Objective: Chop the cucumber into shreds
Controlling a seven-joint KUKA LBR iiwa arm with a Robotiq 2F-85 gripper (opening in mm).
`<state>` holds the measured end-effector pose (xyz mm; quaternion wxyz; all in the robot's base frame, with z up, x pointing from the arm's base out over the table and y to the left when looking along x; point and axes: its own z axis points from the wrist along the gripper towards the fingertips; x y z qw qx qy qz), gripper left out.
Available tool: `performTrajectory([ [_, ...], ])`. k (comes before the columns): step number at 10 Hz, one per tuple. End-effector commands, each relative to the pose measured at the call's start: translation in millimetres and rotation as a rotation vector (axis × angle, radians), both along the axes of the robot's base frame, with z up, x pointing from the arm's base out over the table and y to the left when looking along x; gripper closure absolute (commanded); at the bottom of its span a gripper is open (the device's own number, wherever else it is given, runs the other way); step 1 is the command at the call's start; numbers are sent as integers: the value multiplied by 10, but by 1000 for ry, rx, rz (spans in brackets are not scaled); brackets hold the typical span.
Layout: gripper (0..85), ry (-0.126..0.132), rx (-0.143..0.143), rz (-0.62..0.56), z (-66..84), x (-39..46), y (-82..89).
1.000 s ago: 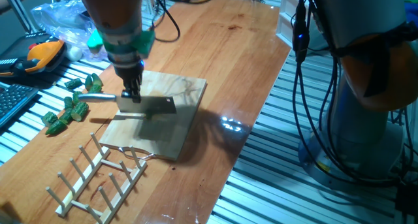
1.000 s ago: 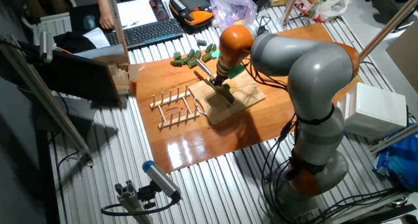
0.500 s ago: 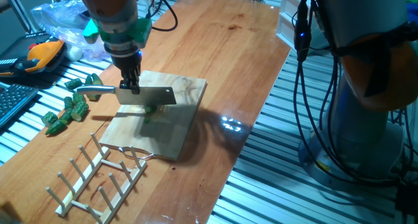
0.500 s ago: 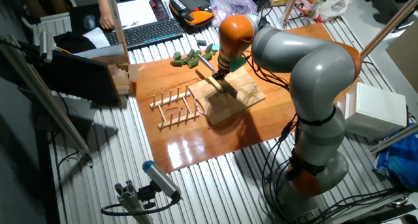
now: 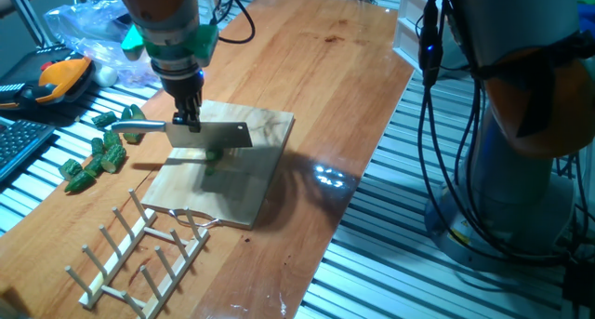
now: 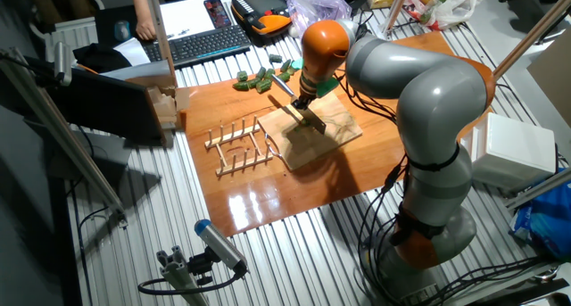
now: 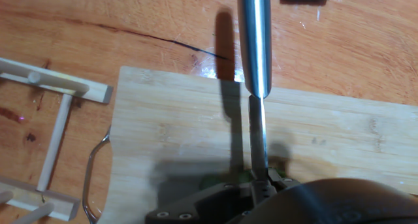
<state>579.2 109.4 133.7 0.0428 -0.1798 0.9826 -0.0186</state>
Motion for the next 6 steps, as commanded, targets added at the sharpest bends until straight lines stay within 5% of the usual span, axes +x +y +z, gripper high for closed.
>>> performTrajectory([
  [1,850,0,0,-1,-10,-1,-6],
  [6,850,-15,12,0,-145,-10,-71],
])
